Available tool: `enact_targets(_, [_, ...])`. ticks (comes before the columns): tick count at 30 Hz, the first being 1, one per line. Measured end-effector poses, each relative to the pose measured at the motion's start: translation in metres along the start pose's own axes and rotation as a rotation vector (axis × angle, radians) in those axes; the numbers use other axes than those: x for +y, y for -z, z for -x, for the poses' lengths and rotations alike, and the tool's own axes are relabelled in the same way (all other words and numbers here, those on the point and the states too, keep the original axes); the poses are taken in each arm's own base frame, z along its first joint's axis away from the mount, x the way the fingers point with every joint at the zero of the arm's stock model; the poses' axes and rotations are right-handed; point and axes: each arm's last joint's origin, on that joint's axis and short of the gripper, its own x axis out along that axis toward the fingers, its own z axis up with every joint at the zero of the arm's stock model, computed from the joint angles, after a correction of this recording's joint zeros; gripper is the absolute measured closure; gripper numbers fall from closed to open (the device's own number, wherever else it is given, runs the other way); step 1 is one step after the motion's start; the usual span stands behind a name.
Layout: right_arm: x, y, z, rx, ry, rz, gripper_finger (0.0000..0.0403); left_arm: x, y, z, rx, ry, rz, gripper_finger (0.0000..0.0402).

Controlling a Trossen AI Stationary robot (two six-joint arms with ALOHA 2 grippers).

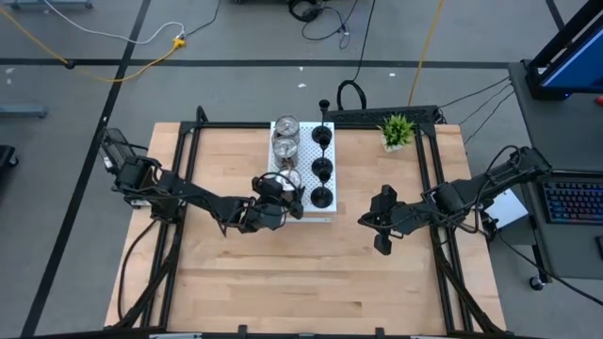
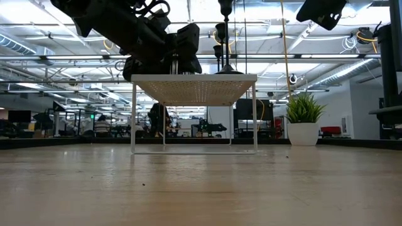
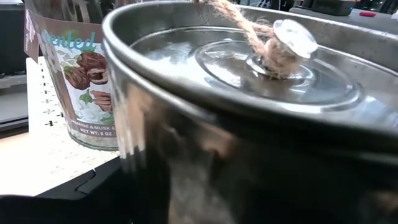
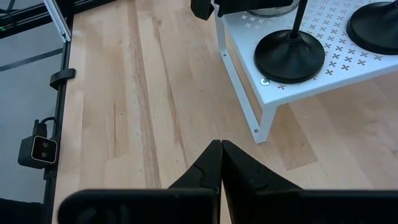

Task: Pick & Place candle stick holders
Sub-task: Put the silver scented candle on the shelf aligned with the other silver scented candles

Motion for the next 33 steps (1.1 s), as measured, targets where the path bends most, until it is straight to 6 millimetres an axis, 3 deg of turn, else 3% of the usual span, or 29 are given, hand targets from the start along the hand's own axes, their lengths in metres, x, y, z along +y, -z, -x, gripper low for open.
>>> enact_targets(33, [0.0001,0.0,0.0001,0.001,-0.002,0.002,0.0403,-0.0012,-0.0047,0.0009,-0.023,0.008,-0.074,0.0009])
